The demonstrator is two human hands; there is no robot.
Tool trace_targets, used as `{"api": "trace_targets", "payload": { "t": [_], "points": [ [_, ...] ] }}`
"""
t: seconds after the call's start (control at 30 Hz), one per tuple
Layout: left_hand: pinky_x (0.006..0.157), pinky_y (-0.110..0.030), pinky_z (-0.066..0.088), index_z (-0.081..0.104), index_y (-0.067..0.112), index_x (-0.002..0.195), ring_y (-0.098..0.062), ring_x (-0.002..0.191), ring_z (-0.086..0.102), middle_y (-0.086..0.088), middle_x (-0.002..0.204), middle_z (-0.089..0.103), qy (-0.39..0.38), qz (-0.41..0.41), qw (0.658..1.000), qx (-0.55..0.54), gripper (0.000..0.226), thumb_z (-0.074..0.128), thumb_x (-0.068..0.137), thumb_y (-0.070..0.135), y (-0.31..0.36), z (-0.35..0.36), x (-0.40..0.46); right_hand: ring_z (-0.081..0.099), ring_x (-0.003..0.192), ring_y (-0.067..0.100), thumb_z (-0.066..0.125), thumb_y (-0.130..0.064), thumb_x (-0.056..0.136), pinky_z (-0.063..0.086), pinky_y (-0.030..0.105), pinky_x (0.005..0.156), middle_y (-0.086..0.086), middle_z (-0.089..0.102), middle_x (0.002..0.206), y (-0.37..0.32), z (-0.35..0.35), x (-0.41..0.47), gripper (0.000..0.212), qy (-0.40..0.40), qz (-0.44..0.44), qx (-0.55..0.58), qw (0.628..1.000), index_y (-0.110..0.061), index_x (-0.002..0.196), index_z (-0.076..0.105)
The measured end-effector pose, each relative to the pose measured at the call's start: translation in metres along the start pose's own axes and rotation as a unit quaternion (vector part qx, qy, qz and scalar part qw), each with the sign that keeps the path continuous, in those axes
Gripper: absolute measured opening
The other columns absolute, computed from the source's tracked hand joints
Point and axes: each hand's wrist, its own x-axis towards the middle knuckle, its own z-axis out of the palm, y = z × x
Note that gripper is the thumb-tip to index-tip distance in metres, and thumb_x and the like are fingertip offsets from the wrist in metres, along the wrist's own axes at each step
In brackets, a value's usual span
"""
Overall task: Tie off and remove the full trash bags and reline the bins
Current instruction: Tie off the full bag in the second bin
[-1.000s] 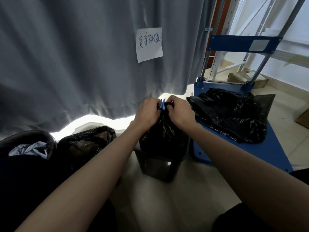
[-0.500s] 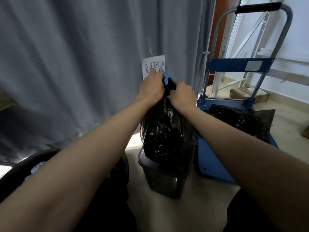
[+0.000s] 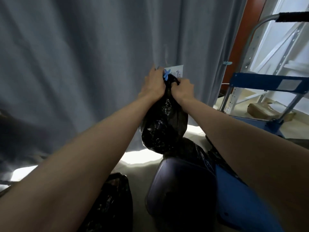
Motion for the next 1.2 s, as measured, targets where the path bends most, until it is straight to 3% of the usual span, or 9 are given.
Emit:
{"api": "trace_targets", "payload": {
  "t": [0.2, 0.3, 0.4, 0.47, 0.6, 0.77, 0.87, 1.07, 1.2],
  "points": [
    [0.078, -0.038, 0.040, 0.055, 0.012, 0.110, -0.037, 0.097, 0.055, -0.012, 0.113, 0.050, -0.010, -0.009, 1.000, 0.018, 0.023, 0.044, 0.092, 0.004, -0.061, 0.066, 0.039, 0.063, 0.093, 0.029, 0.046, -0.019, 0.097, 0.047, 0.029, 0.076, 0.014, 0.068, 0.103, 0.053, 0.067, 0.069, 0.029, -0.031, 0.008, -0.002, 0.999, -0.015, 0.113, 0.070],
    [0.076, -0.043, 0.045, 0.053, 0.010, 0.109, -0.034, 0.090, 0.057, -0.011, 0.114, 0.049, -0.033, 0.023, 0.999, 0.017, 0.021, 0.048, 0.090, 0.001, -0.090, 0.115, 0.026, 0.060, 0.081, 0.026, 0.048, -0.018, 0.094, 0.044, 0.030, 0.070, 0.012, 0.065, 0.086, 0.105, 0.095, 0.079, 0.023, -0.060, 0.026, -0.020, 0.998, -0.009, 0.090, 0.070],
    [0.073, -0.040, 0.039, 0.053, 0.006, 0.113, -0.037, 0.095, 0.056, -0.014, 0.118, 0.051, -0.095, 0.053, 0.994, 0.021, 0.022, 0.054, 0.091, 0.004, -0.113, 0.168, -0.003, 0.052, 0.075, 0.023, 0.051, -0.017, 0.093, 0.035, 0.030, 0.065, 0.015, 0.054, 0.075, 0.167, 0.113, 0.067, 0.025, -0.068, 0.040, -0.072, 0.994, -0.009, 0.069, 0.054],
    [0.074, -0.037, 0.037, 0.053, 0.004, 0.114, -0.037, 0.101, 0.055, -0.015, 0.119, 0.052, -0.137, 0.055, 0.989, 0.024, 0.020, 0.052, 0.094, 0.007, -0.123, 0.202, -0.027, 0.061, 0.088, 0.030, 0.050, -0.019, 0.094, 0.042, 0.035, 0.074, 0.022, 0.064, 0.091, 0.204, 0.118, 0.053, 0.023, -0.089, 0.050, -0.140, 0.985, -0.003, 0.087, 0.066],
    [0.081, -0.040, 0.045, 0.045, 0.006, 0.131, -0.035, 0.109, 0.056, -0.014, 0.133, 0.046, -0.227, 0.025, 0.973, 0.035, 0.034, 0.043, 0.098, 0.013, -0.134, 0.244, -0.069, 0.056, 0.115, 0.036, 0.047, -0.017, 0.095, 0.043, 0.035, 0.093, 0.020, 0.062, 0.123, 0.246, 0.118, 0.034, 0.032, -0.183, 0.020, -0.257, 0.949, -0.006, 0.119, 0.065],
    [0.106, -0.048, 0.039, 0.009, 0.012, 0.155, -0.033, 0.136, 0.034, -0.010, 0.158, 0.018, -0.361, -0.013, 0.927, 0.101, 0.070, 0.048, 0.098, 0.024, -0.143, 0.244, -0.091, 0.041, 0.135, 0.031, 0.051, -0.024, 0.093, 0.038, 0.039, 0.110, 0.012, 0.046, 0.146, 0.252, 0.108, 0.019, 0.055, -0.318, -0.012, -0.321, 0.892, -0.019, 0.147, 0.041],
    [0.112, -0.049, 0.032, -0.004, 0.014, 0.156, -0.033, 0.144, 0.022, -0.007, 0.163, 0.005, -0.384, -0.036, 0.915, 0.121, 0.083, 0.052, 0.096, 0.029, -0.142, 0.226, -0.092, 0.041, 0.134, 0.032, 0.049, -0.025, 0.090, 0.039, 0.043, 0.107, 0.011, 0.045, 0.143, 0.238, 0.097, 0.010, 0.051, -0.341, -0.018, -0.320, 0.884, -0.020, 0.141, 0.047],
    [0.114, -0.045, 0.031, 0.001, 0.018, 0.157, -0.034, 0.142, 0.029, -0.010, 0.162, 0.011, -0.390, -0.014, 0.910, 0.137, 0.083, 0.054, 0.094, 0.032, -0.123, 0.182, -0.087, 0.057, 0.109, 0.031, 0.045, -0.018, 0.087, 0.046, 0.043, 0.093, 0.008, 0.061, 0.115, 0.197, 0.067, -0.015, 0.014, -0.313, -0.042, -0.291, 0.903, -0.022, 0.096, 0.054],
    [0.114, -0.045, 0.031, 0.009, 0.018, 0.156, -0.033, 0.143, 0.029, -0.009, 0.162, 0.015, -0.379, -0.008, 0.915, 0.139, 0.079, 0.054, 0.093, 0.030, -0.110, 0.150, -0.095, 0.058, 0.106, 0.033, 0.048, -0.017, 0.085, 0.048, 0.045, 0.093, 0.012, 0.063, 0.112, 0.171, 0.050, -0.034, 0.029, -0.300, -0.052, -0.296, 0.905, -0.015, 0.111, 0.060]
  ]
}}
